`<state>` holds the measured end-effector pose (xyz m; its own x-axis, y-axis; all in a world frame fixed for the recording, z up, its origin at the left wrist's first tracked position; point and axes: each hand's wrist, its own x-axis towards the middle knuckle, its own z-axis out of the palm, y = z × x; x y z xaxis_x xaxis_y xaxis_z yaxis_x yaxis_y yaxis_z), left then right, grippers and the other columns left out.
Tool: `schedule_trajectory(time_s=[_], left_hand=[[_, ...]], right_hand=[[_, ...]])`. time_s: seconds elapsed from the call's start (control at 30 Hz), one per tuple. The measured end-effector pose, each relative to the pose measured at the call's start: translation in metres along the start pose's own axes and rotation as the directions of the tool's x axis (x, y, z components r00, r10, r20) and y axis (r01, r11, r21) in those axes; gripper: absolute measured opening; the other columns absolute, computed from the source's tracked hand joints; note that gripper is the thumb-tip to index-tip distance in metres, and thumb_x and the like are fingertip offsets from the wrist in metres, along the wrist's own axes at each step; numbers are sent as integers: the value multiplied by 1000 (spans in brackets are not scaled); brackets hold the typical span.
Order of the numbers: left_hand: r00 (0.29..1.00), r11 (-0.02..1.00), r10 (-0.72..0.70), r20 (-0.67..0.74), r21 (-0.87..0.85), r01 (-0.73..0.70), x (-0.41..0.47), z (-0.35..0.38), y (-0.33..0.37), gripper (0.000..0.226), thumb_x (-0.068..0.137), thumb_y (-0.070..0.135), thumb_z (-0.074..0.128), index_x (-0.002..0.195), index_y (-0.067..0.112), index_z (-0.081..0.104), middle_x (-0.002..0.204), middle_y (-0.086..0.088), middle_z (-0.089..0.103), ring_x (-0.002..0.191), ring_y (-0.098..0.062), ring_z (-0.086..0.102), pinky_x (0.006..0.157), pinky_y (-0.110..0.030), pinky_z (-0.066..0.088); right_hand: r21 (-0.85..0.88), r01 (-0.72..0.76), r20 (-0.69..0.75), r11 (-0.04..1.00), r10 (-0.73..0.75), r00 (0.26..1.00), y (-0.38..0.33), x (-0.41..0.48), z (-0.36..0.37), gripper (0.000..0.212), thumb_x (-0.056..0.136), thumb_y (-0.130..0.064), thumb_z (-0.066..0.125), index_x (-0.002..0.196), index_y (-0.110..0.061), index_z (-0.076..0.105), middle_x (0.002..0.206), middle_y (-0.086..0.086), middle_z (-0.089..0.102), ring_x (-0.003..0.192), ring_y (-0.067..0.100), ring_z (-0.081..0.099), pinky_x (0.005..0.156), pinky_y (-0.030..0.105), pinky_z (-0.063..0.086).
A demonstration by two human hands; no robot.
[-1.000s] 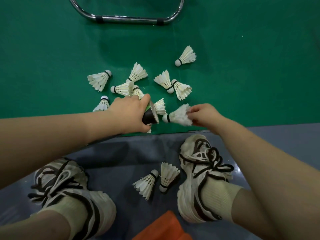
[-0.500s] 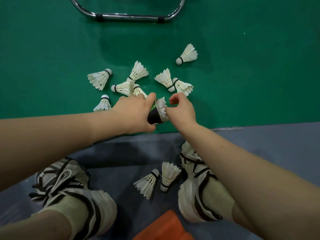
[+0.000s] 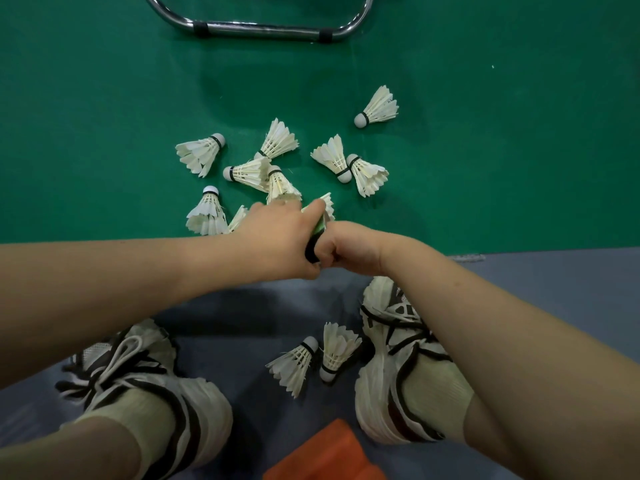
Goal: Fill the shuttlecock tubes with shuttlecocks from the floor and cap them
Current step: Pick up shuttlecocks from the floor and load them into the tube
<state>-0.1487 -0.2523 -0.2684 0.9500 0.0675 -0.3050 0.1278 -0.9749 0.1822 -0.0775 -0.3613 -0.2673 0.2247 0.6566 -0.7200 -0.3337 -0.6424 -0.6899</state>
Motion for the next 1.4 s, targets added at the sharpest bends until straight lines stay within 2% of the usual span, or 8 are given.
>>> schedule_trajectory(time_s=[0.1, 0.23, 0.4, 0.6, 0.77, 0.93, 1.17, 1.4], left_hand=[[999, 1000, 6, 38, 17, -7, -3, 6, 4, 62, 70, 52, 60, 118, 21, 36, 101, -6, 53, 96, -30, 54, 73, -37, 36], [999, 1000, -16, 48, 6, 16, 4, 6, 2, 65, 69, 51, 63, 118, 20, 36, 106, -8, 54, 100, -30, 52, 79, -39, 41], [997, 999, -14, 75, 36, 12, 3, 7, -1, 68, 69, 52, 64, 121, 19, 36, 111, -10, 53, 104, -32, 52, 83, -41, 42], [996, 996, -31, 82, 91, 23, 0, 8, -8, 75, 72, 55, 63, 128, 15, 33, 114, -13, 53, 106, -32, 53, 83, -41, 42], [996, 994, -55, 75, 99, 48, 1, 6, -14, 75, 74, 54, 63, 130, 16, 31, 112, -12, 53, 103, -32, 52, 79, -39, 41], [996, 995, -46, 75, 93, 39, 1, 6, -14, 73, 74, 54, 62, 129, 16, 32, 110, -12, 53, 101, -32, 52, 78, -39, 40], [996, 994, -62, 62, 99, 56, 3, 0, -16, 69, 75, 53, 63, 124, 16, 33, 108, -12, 53, 101, -33, 53, 74, -38, 38], [997, 993, -70, 43, 95, 66, 6, -4, -21, 67, 73, 54, 64, 118, 14, 33, 105, -13, 53, 99, -33, 53, 71, -36, 35]], right_hand=[[11, -15, 16, 1000, 14, 1000, 9, 2, 6, 25, 44, 2, 43, 30, -17, 37, 49, 3, 31, 49, 14, 28, 50, 24, 22], [33, 6, -123, 999, -2, 992, 9, 6, 5, 28, 71, 11, 46, 58, -13, 40, 35, -9, 39, 36, 4, 39, 44, 18, 33], [-287, 10, -131, 958, -49, 990, 2, 1, -9, 20, 78, -7, 65, 63, -12, 52, 60, -1, 50, 65, 14, 48, 66, 28, 40], [-612, -23, -173, 790, -106, 979, 23, -7, -20, 32, 78, -51, 66, 75, -23, 50, 72, -8, 50, 66, 8, 46, 59, 25, 35], [-905, -77, 20, 418, 222, 975, 63, -4, 5, 19, 83, -36, 65, 85, -21, 53, 82, -2, 55, 82, 19, 52, 67, 29, 39], [-969, -108, -68, 224, 177, 982, 95, 5, 32, 47, 86, -22, 59, 126, -7, 41, 119, 12, 58, 108, 30, 57, 82, 36, 45], [-760, -213, -290, 614, -26, 957, 63, 18, -6, 32, 86, -12, 53, 117, -10, 54, 118, 12, 60, 104, 27, 56, 78, 28, 42], [-461, -228, -626, 857, -132, 768, 32, 25, -59, 32, 89, -9, 45, 120, -16, 52, 100, 5, 57, 80, 21, 52, 52, 27, 35]])
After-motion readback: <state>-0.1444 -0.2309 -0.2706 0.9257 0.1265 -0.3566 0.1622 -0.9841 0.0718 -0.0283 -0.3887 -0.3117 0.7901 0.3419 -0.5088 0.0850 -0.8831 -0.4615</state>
